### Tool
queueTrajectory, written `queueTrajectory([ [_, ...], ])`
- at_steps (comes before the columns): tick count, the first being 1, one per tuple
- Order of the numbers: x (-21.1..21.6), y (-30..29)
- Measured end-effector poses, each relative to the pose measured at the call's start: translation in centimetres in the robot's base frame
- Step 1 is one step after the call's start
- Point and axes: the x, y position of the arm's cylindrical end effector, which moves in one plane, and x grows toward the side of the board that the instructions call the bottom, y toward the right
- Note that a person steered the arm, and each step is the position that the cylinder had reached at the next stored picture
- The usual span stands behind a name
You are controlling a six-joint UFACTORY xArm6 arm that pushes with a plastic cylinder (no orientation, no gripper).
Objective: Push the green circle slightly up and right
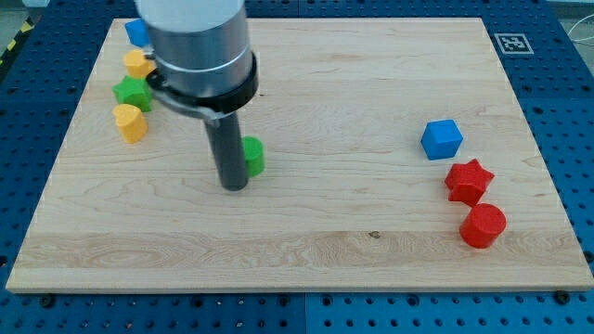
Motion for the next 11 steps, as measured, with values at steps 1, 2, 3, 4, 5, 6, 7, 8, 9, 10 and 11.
queueTrajectory([
  [1,-0.3,-1.0],
  [2,0.0,-1.9],
  [3,0.0,-1.7],
  [4,-0.4,-0.7],
  [5,-0.6,0.6],
  [6,-2.0,1.1],
  [7,-4.4,1.9],
  [8,-6.3,0.0],
  [9,-8.2,0.4],
  [10,-7.3,5.1],
  [11,-6.8,7.3],
])
